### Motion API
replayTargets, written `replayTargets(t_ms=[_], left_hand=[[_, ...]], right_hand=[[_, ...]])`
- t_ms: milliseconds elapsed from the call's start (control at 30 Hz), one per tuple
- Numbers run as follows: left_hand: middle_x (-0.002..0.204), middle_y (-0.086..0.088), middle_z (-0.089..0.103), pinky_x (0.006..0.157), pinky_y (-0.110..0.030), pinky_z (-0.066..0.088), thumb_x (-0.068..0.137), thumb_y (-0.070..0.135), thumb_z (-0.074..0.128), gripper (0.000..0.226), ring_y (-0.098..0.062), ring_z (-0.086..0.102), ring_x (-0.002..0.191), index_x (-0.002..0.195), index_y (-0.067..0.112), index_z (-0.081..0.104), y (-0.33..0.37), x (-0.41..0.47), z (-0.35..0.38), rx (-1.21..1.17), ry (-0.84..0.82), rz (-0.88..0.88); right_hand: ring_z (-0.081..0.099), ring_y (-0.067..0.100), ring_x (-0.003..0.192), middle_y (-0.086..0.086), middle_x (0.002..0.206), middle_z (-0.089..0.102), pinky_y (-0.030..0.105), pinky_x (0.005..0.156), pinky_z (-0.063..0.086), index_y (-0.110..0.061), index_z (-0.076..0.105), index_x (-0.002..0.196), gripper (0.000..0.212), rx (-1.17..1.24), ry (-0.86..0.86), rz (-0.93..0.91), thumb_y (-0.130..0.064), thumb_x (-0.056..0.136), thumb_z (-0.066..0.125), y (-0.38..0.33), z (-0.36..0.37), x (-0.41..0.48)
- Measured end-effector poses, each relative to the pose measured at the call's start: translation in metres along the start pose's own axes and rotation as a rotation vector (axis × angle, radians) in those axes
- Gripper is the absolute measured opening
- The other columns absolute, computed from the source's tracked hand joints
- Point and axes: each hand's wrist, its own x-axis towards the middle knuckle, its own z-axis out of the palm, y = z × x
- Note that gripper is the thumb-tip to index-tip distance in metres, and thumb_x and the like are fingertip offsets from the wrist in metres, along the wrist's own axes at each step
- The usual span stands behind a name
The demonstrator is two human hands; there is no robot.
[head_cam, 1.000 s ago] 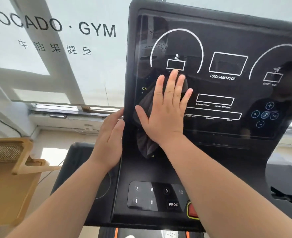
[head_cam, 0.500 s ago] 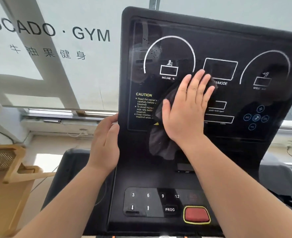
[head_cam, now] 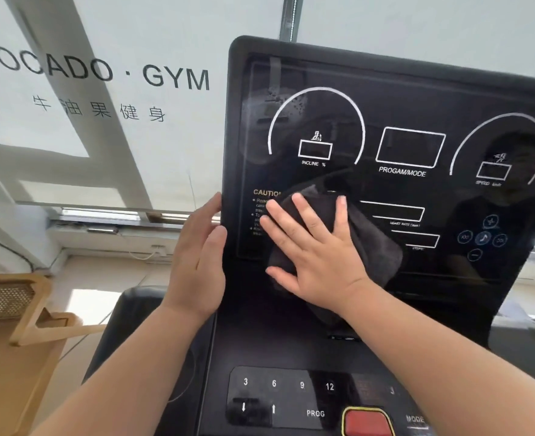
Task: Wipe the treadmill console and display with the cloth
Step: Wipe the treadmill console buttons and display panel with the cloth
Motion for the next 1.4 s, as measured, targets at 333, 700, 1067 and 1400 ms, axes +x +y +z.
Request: replayTargets(t_ms=[333,700,1067,1400], left_hand=[[0.141,0.018,0.056,0.106,-0.053,0.047,0.095,0.041,0.036,0.05,-0.016,0.054,0.132,0.142,0.041,0.051,-0.003,0.004,-0.008,-0.035,-0.051,-0.065],[0.142,0.035,0.046,0.115,-0.027,0.035,0.094,0.049,0.031,0.053,0.002,0.04,0.14,0.146,0.046,0.039,0.003,-0.007,0.001,0.029,-0.037,-0.018],[0.136,0.029,0.05,0.105,-0.018,0.036,0.094,0.047,0.032,0.055,-0.001,0.045,0.134,0.145,0.035,0.046,0.02,0.008,0.002,0.076,-0.011,0.045],[0.146,0.014,0.054,0.111,-0.038,0.041,0.096,0.071,0.027,0.067,-0.013,0.045,0.14,0.147,0.032,0.046,0.005,-0.005,0.003,-0.216,-0.043,-0.003]], right_hand=[[0.0,0.053,0.154,0.022,0.171,0.001,0.082,0.113,0.001,-0.034,0.017,0.164,0.095,-0.032,0.042,0.275,-0.085,0.087,0.041,0.083,-0.043,0.074],[-0.003,0.04,0.158,0.015,0.172,-0.002,0.067,0.123,-0.003,-0.027,-0.001,0.164,0.088,0.114,0.099,0.173,-0.07,0.098,0.04,0.008,-0.034,0.105],[-0.006,0.044,0.157,0.024,0.17,-0.003,0.062,0.125,-0.007,-0.009,0.004,0.164,0.119,0.022,0.07,0.236,-0.089,0.084,0.038,0.061,-0.051,0.109],[-0.011,0.049,0.155,0.025,0.169,-0.01,0.067,0.123,-0.004,-0.012,0.001,0.164,0.117,0.064,0.024,0.239,-0.089,0.083,0.034,0.034,-0.061,0.149]])
